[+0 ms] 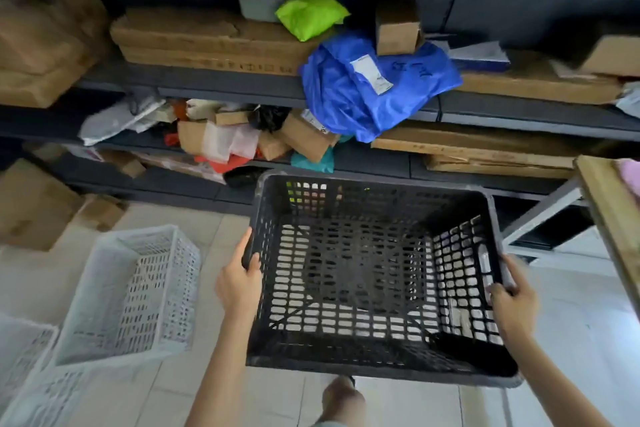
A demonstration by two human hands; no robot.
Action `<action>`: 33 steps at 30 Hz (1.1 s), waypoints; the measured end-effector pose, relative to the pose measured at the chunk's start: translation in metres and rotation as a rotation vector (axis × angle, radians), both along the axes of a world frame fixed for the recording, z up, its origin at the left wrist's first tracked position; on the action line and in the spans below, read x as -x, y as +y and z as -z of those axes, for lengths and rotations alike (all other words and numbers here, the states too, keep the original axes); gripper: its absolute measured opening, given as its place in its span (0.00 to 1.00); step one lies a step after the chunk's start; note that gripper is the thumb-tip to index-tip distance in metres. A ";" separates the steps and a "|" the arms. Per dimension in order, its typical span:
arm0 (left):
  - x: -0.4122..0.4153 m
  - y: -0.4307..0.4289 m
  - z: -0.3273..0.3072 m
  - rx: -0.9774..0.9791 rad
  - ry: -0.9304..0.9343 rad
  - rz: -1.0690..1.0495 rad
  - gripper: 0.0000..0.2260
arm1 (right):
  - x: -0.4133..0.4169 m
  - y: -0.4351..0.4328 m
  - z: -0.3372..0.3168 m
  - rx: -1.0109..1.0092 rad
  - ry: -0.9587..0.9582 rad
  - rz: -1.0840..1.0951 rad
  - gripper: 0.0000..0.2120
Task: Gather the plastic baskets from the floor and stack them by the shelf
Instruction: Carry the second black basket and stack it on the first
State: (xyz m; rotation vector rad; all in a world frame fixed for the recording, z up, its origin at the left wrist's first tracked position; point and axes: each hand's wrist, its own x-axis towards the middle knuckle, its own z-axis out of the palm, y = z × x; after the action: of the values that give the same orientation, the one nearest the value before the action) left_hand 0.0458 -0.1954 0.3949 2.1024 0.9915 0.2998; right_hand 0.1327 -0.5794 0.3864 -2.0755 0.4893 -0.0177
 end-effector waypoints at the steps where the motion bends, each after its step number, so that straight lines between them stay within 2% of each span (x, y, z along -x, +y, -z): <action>1: -0.021 -0.003 0.002 0.000 0.015 0.006 0.22 | -0.015 -0.006 0.004 0.000 0.022 0.013 0.35; 6: -0.105 -0.017 0.011 -0.037 0.078 0.058 0.23 | -0.087 -0.031 0.016 -0.007 0.113 0.041 0.35; 11: -0.165 -0.019 0.039 0.003 0.177 0.080 0.25 | -0.125 -0.039 0.033 -0.040 0.149 0.062 0.29; 15: -0.200 -0.018 0.066 -0.037 0.221 0.115 0.27 | -0.144 -0.038 0.055 -0.039 0.166 0.079 0.31; 19: -0.233 -0.013 0.125 -0.124 0.210 0.127 0.27 | -0.178 -0.036 0.111 0.012 0.167 0.112 0.34; 22: -0.251 -0.007 0.179 -0.179 0.226 0.109 0.27 | -0.199 -0.038 0.168 0.054 0.179 0.041 0.35; 26: -0.259 -0.001 0.241 -0.176 0.240 0.086 0.27 | -0.218 -0.040 0.230 0.019 0.225 0.076 0.33; 33: -0.273 0.000 0.296 -0.202 0.212 0.056 0.26 | -0.233 -0.030 0.278 0.027 0.259 0.121 0.33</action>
State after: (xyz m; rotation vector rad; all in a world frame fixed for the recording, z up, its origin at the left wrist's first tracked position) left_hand 0.3191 -0.1950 0.0990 2.3795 1.0595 0.1556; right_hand 0.3655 -0.6093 0.1082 -2.0822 0.7755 0.1768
